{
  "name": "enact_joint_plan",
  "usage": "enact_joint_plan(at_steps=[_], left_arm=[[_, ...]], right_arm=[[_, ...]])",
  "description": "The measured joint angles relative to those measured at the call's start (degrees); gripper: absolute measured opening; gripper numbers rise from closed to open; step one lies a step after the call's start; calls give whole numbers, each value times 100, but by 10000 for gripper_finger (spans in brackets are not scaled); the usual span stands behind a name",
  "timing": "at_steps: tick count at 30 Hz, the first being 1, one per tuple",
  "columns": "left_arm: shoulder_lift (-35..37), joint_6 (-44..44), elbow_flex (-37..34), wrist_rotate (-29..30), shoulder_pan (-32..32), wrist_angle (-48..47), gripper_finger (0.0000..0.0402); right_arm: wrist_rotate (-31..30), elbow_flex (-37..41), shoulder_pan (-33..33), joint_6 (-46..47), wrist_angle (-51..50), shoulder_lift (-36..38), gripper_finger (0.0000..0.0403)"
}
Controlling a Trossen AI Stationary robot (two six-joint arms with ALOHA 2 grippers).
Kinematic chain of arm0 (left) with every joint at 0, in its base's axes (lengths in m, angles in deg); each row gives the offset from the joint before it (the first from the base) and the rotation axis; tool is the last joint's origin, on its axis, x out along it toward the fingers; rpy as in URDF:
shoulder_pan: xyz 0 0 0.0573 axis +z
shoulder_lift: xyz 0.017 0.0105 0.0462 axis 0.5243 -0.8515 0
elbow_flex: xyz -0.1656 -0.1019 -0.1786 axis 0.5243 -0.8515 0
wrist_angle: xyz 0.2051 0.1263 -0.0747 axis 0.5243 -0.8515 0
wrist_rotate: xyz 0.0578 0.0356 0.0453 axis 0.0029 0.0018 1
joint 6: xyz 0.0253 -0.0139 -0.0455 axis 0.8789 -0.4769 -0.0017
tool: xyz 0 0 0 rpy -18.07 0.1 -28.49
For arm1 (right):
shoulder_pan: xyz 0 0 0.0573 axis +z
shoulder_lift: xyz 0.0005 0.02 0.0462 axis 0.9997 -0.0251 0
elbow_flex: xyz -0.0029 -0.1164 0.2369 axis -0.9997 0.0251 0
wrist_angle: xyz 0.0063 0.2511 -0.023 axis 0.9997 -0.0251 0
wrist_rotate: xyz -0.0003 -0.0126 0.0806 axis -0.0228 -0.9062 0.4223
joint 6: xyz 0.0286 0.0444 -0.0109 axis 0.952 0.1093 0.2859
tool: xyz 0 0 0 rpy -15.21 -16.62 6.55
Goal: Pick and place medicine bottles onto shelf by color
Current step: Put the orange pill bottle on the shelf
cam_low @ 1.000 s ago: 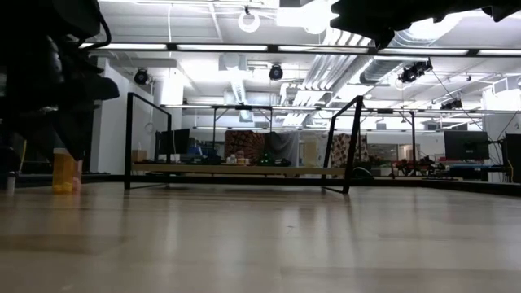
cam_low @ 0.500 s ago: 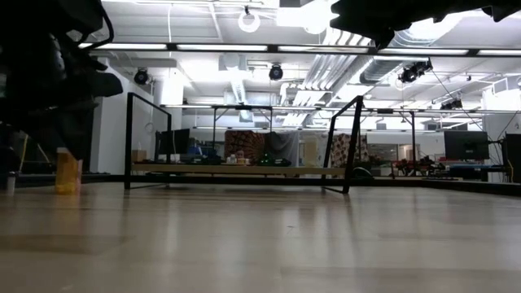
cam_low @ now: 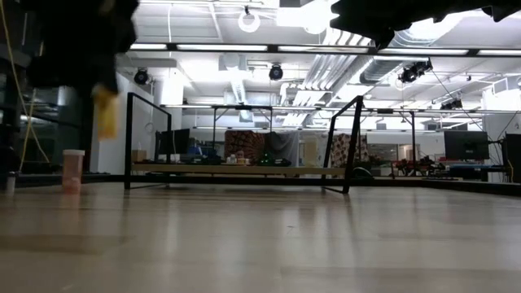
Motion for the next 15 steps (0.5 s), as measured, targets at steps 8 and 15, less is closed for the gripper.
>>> enact_joint_plan(at_steps=[8, 15], left_arm=[[-32, 2040, 1383, 248, 831, -23, 111], [-424, 4095, 2554, -233, 2568, -514, 111]], right_arm=[[0, 0, -2, 9, 11, 0, 156], [-2, 0, -1, 4, 14, 0, 156]])
